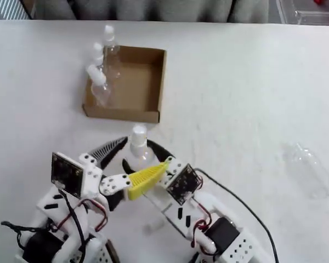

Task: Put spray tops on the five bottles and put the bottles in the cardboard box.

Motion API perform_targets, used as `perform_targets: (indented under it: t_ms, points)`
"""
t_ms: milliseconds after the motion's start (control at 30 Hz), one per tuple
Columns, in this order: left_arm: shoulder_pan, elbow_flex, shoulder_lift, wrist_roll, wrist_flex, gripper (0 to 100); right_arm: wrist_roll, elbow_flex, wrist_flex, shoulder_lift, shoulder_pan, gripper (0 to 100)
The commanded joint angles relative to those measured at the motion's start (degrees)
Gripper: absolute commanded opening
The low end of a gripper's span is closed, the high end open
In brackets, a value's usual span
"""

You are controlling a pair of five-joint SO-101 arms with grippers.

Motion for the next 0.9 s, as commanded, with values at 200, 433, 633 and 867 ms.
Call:
perform_targets:
  t_ms: [200,433,633,867]
  points:
    - [-0.5,-15.6,-0.2,2.3,14.8,37,0.6,-1.1,-0.2,-0.1,1.5,1.6]
    - [-0.7,-18.2,-0.2,2.5,21.6,37,0.2,-3.0,-0.3,-0.1,6.0,1.6]
    - [-5.8,-18.0,-0.2,2.6,23.1,18,0.2,-3.3,-0.3,-0.1,8.0,1.6]
    - [-5.6,-17.8,-0.2,2.1,25.8,8,0.2,-8.6,-3.6,0.4,10.7,1.6]
